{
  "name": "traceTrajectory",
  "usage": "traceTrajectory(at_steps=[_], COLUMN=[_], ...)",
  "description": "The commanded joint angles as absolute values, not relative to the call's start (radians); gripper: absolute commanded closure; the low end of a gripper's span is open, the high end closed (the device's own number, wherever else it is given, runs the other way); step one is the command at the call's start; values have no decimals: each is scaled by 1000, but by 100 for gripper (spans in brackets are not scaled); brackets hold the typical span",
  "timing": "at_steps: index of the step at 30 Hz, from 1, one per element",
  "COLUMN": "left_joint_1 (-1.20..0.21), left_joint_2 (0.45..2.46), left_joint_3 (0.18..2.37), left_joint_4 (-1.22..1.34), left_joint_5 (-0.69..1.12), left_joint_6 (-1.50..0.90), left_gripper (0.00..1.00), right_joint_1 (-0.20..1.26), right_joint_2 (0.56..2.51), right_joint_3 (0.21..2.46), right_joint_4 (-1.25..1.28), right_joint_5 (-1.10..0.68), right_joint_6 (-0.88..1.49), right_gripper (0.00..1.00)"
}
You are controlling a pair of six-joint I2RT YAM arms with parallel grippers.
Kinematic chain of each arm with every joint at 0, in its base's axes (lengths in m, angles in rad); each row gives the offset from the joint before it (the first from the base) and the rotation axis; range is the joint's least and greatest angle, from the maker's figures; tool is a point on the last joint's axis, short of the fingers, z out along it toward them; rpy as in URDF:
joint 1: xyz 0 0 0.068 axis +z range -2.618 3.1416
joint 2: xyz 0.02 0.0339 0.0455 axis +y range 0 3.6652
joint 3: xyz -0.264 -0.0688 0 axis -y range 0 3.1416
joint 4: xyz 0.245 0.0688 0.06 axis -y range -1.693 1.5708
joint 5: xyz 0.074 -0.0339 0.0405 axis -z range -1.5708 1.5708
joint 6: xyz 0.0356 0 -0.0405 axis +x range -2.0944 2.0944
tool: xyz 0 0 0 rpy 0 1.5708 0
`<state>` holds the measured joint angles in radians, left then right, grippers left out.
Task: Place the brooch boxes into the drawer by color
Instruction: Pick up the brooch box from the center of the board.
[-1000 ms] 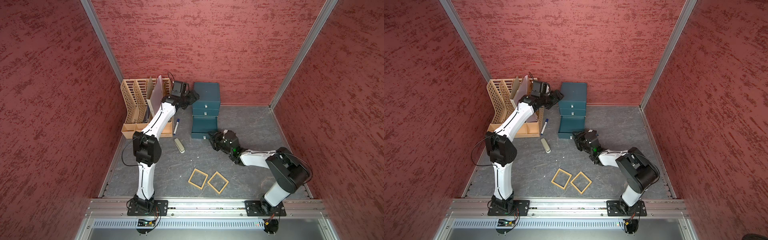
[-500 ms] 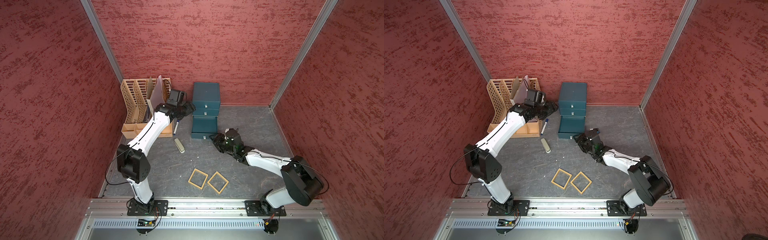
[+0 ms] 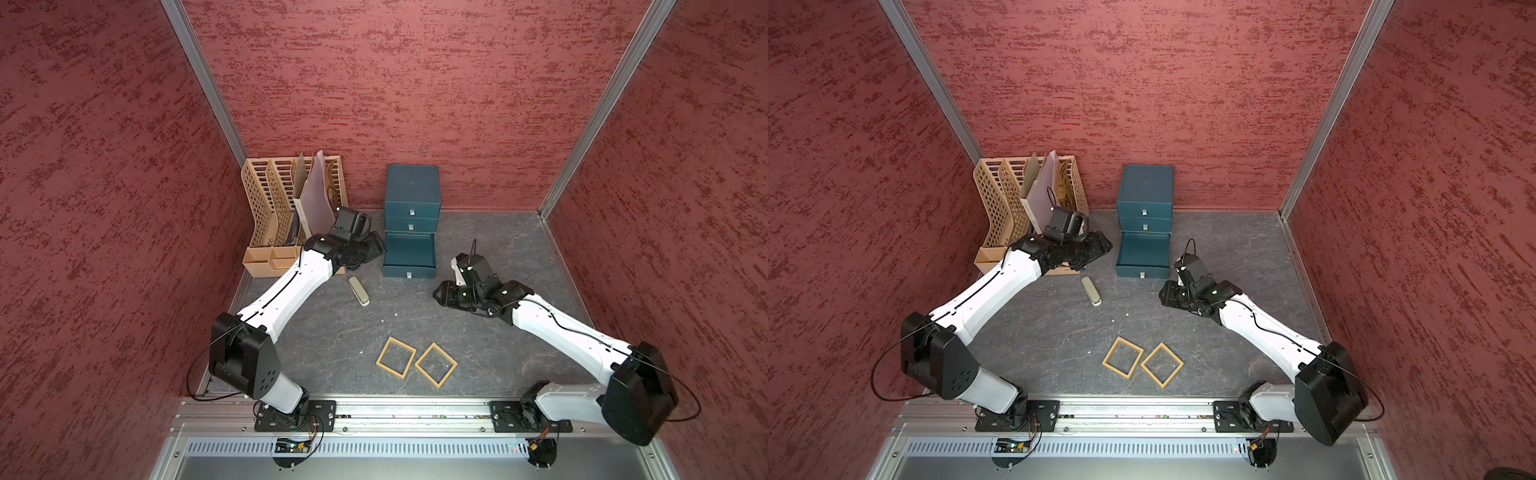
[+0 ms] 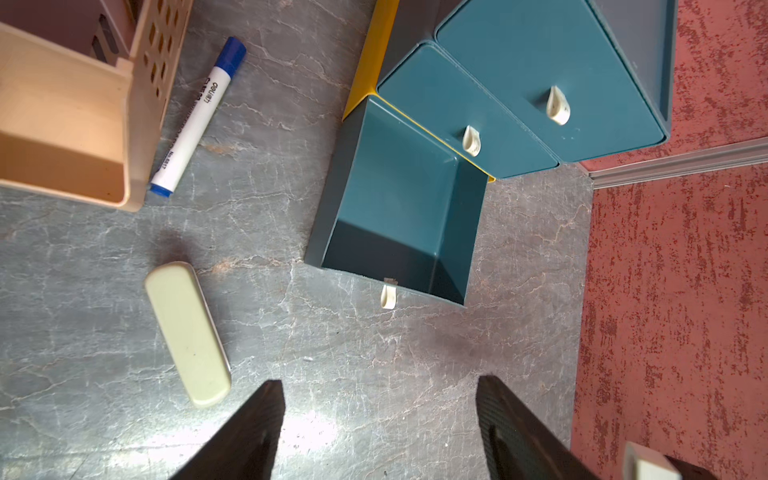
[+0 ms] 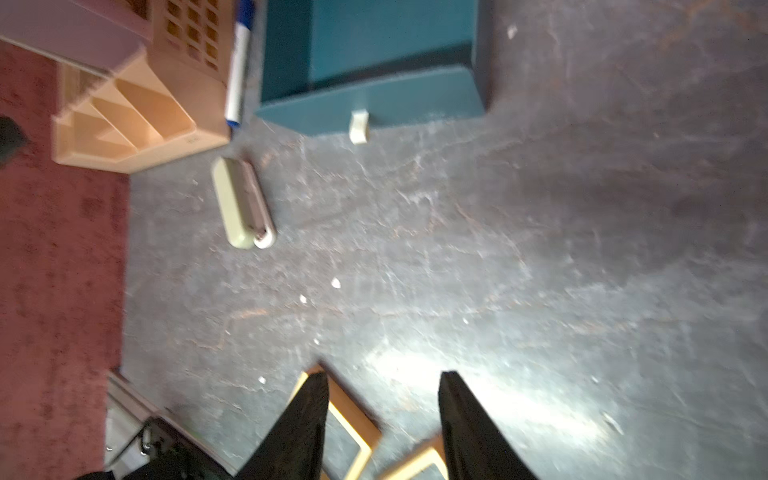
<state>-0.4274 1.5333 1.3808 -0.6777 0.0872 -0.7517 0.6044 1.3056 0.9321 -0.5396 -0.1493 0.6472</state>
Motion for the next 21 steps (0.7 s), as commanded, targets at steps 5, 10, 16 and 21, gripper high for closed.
traceTrajectory(at_steps=[5,10,16,21], left_joint_1=[-441,-450,-470,-483], left_joint_2=[1455,1421,1375,1342], left_joint_3=[1307,1277,1242,1204], left_joint_4=[-641,-653,-664,-662], left_joint_5=[86,95,100,100], left_joint_6=[-750,-744,-752,-769], left_gripper=[23,23,23,23], right_joint_1=[655,736,809,856], right_joint_2=[1234,1259,1351,1433], right_joint_3=[908,889,890,886], right_joint_4=[-898,-924,-892,-867], right_joint_5=[-93,-85,-82,-44], right_joint_6=[460,473,520,515], right_gripper=[59,60,61,62])
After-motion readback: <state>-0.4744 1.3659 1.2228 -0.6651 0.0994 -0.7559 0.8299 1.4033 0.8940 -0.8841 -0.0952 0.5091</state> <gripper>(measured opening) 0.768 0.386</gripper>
